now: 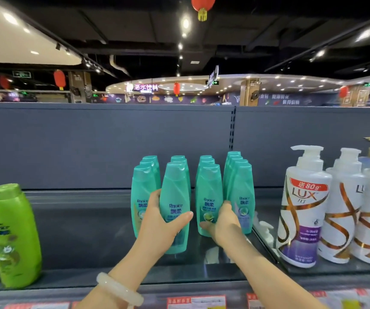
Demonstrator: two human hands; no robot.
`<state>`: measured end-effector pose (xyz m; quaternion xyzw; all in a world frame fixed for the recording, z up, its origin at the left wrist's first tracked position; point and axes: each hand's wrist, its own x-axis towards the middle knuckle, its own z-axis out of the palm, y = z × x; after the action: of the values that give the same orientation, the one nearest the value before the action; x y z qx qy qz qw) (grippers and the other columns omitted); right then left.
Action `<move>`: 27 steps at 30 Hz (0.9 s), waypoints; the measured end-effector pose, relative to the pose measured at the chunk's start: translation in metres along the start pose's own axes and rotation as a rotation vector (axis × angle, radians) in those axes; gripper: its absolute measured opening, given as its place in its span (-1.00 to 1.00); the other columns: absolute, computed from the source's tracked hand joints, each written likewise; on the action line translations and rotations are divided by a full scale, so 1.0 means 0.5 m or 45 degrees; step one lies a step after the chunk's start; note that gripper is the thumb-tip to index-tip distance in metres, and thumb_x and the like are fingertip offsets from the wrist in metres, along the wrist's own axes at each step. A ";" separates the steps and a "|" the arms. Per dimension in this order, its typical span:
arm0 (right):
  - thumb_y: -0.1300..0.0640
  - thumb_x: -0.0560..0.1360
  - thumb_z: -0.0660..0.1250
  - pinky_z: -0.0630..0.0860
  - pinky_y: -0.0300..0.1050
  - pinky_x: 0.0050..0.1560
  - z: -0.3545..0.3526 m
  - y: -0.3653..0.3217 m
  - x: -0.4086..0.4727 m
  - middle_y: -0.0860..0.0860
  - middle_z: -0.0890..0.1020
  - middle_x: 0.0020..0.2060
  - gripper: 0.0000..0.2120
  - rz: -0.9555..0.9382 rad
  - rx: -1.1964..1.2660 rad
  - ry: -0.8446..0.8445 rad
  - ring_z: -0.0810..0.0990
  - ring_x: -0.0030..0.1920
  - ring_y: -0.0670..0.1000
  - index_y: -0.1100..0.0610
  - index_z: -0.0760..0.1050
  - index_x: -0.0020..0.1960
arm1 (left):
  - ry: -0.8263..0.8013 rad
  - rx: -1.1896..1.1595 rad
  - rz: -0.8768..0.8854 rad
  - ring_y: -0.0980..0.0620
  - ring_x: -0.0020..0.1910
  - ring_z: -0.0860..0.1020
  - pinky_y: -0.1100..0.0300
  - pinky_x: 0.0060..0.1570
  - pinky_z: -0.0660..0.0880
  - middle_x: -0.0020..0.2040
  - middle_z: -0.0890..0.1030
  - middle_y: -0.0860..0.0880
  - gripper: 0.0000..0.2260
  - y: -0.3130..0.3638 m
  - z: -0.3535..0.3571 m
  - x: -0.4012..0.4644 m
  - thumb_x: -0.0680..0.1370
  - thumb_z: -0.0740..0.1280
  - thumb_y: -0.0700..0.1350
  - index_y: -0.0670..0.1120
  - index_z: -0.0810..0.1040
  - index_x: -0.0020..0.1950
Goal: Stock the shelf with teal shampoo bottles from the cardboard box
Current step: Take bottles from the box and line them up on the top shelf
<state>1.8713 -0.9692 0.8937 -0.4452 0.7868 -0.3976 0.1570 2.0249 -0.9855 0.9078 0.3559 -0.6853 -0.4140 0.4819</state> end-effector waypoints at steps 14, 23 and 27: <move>0.26 0.56 0.18 0.47 -0.14 0.08 -0.021 -0.005 -0.031 0.14 0.54 0.17 -0.77 -0.043 -0.563 0.037 0.53 0.19 0.12 0.25 0.40 0.21 | 0.226 0.177 -0.037 -0.06 0.16 0.47 -0.11 0.19 0.45 0.13 0.49 -0.03 -0.42 -0.039 0.086 0.039 0.35 0.51 -0.03 -0.01 0.32 0.28; -0.01 0.57 0.23 0.38 -0.18 -0.15 -0.034 0.023 -0.010 0.08 0.56 -0.10 -0.77 -0.078 -0.413 -0.024 0.57 0.00 0.11 0.17 0.41 -0.01 | 0.267 0.067 -0.065 0.05 -0.04 0.52 0.22 -0.06 0.40 0.02 0.51 0.02 -0.47 -0.024 0.091 0.044 0.41 0.47 -0.16 -0.10 0.28 0.28; 0.02 0.55 0.27 0.58 0.01 -0.01 -0.025 0.030 0.008 0.02 0.44 -0.35 -0.69 0.002 -0.238 -0.085 0.58 -0.14 0.11 0.11 0.27 -0.29 | 0.219 0.172 -0.094 0.04 -0.01 0.51 0.22 -0.05 0.40 0.02 0.50 0.02 -0.53 -0.021 0.090 0.038 0.43 0.45 -0.15 -0.09 0.27 0.21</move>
<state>1.8530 -0.9619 0.8904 -0.4702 0.8152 -0.3072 0.1412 1.9776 -0.9967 0.8967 0.4469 -0.6542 -0.3522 0.4982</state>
